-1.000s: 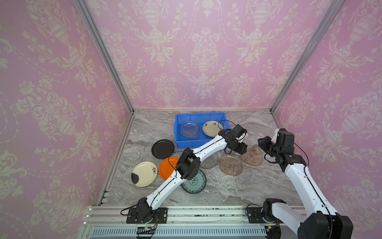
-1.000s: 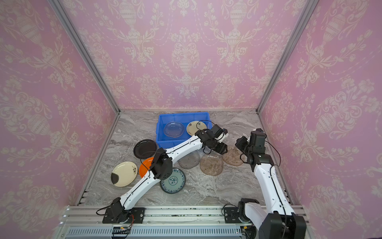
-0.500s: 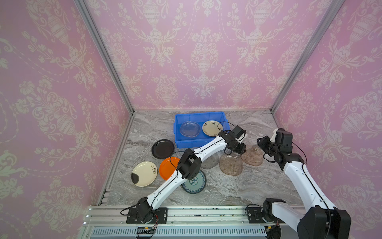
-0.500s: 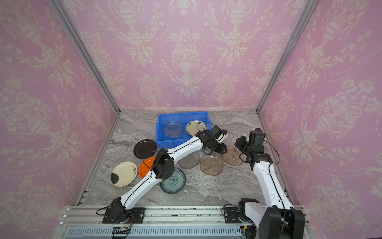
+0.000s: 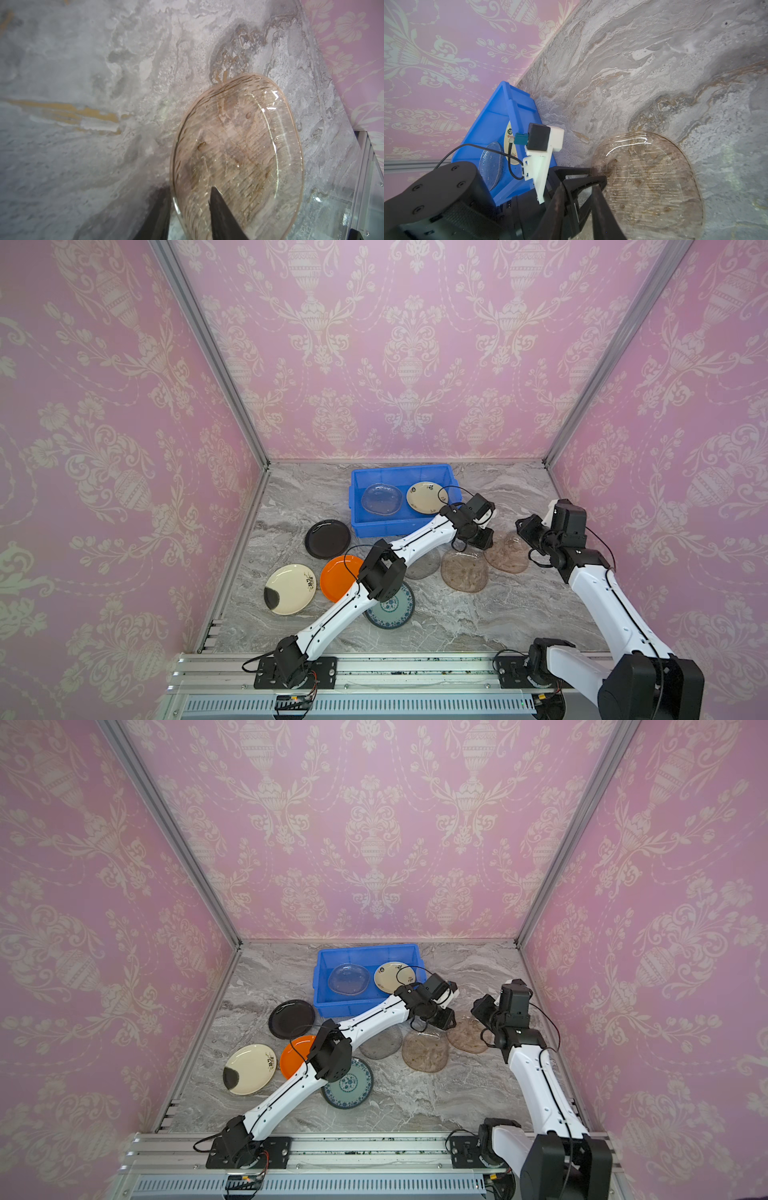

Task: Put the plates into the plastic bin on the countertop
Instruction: 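Lift the amber glass plate upright with the left gripper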

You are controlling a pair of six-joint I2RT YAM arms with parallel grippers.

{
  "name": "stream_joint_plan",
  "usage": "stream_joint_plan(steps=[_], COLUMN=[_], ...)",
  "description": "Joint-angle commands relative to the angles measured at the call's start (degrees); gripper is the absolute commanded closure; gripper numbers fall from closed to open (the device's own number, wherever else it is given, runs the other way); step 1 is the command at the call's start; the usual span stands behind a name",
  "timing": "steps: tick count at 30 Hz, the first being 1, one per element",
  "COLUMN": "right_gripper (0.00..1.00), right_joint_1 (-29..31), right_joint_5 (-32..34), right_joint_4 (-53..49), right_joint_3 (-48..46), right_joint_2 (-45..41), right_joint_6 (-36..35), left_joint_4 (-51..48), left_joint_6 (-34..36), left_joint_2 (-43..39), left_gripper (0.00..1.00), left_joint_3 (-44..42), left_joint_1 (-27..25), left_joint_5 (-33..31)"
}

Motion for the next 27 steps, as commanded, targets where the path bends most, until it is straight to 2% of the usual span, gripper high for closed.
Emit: stream_joint_plan(steps=[1,8,12,15,27], right_gripper=[0.74,0.74,0.74,0.73,0.73], right_joint_1=[-0.2,-0.4,-0.5,-0.8,-1.3], right_joint_5=[-0.9,-1.1,-0.9,0.2,4.9], right_joint_4=[1.1,1.5,-0.3,-0.7,-4.3], right_joint_3=[-1.3,-1.8,0.3,2.1,16.7], right_joint_2=[-0.1,-0.4,0.5,0.2,-0.5], right_joint_6=[1.0,0.8,-1.0,-1.9,-4.1], left_joint_4=[-1.6,-1.2,-1.0,0.3,11.8], left_joint_6=[-1.2,-1.4,-1.2,-1.5,-7.5], left_joint_2=[1.4,1.2,0.4,-0.4,-8.1], left_gripper=[0.69,0.85,0.89,1.00,1.00], left_joint_3=[1.4,1.3,1.4,1.3,1.4], left_joint_1=[-0.3,-0.3,-0.3,-0.3,0.3], left_joint_5=[0.3,0.6,1.0,2.1,9.9])
